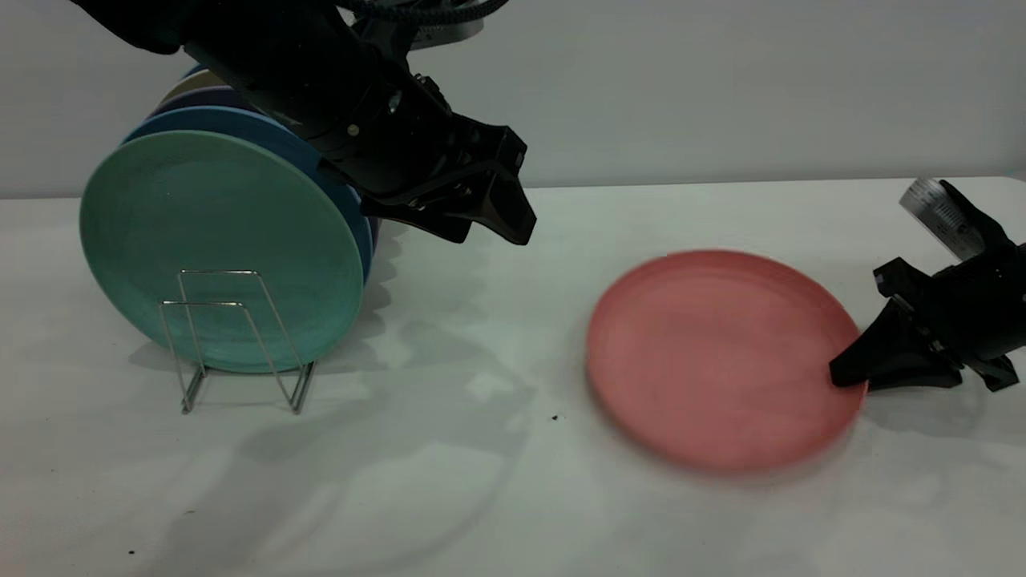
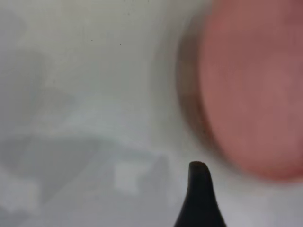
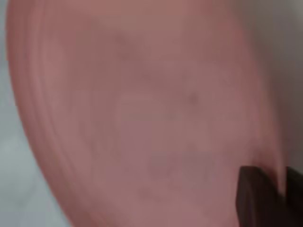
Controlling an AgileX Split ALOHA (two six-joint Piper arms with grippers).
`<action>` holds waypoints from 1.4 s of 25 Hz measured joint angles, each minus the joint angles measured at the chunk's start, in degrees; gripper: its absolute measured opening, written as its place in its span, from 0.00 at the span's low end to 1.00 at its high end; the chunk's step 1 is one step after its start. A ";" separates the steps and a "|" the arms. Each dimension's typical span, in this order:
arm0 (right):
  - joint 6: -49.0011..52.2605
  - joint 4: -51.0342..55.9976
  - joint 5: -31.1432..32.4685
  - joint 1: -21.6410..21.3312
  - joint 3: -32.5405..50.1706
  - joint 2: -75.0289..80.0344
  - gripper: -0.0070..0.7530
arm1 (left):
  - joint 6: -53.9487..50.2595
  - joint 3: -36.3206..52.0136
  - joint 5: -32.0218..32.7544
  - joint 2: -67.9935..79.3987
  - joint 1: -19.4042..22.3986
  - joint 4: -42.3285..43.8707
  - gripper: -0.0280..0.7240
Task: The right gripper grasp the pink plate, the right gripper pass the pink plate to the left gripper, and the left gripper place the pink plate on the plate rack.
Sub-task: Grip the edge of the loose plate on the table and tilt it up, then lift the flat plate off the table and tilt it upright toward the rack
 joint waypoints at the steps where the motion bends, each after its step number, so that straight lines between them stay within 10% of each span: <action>1: -2.00 0.00 1.41 0.00 0.00 -0.12 0.04 | 0.08 0.00 0.14 0.00 0.00 -0.94 0.81; 21: -16.19 8.17 13.52 2.74 0.00 -2.92 0.03 | 1.52 -5.56 7.80 3.17 -0.84 -6.56 0.80; 31: -17.80 8.93 13.11 3.93 0.00 -2.92 0.05 | 3.88 -5.61 6.34 3.89 -1.22 -8.28 0.21; 35: -16.62 11.37 13.69 3.87 0.00 -3.16 0.20 | 5.91 -5.61 3.97 4.01 -0.98 -8.12 0.14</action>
